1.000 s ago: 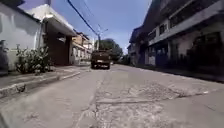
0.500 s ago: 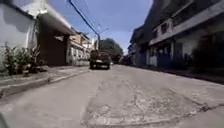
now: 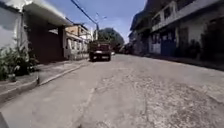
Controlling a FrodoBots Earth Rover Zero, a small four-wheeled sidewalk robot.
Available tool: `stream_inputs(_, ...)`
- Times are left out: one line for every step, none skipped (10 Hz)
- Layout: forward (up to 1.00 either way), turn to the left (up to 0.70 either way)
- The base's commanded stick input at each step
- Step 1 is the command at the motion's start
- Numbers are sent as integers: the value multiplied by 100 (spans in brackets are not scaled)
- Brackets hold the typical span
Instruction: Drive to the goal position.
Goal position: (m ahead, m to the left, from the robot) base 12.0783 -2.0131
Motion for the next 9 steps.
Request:
stream_inputs(96, 0)
stream_inputs(94, 0)
stream_inputs(93, 0)
stream_inputs(91, 0)
stream_inputs(90, -4)
stream_inputs(90, -10)
stream_inputs(91, -17)
stream_inputs(93, -17)
stream_inputs(100, 0)
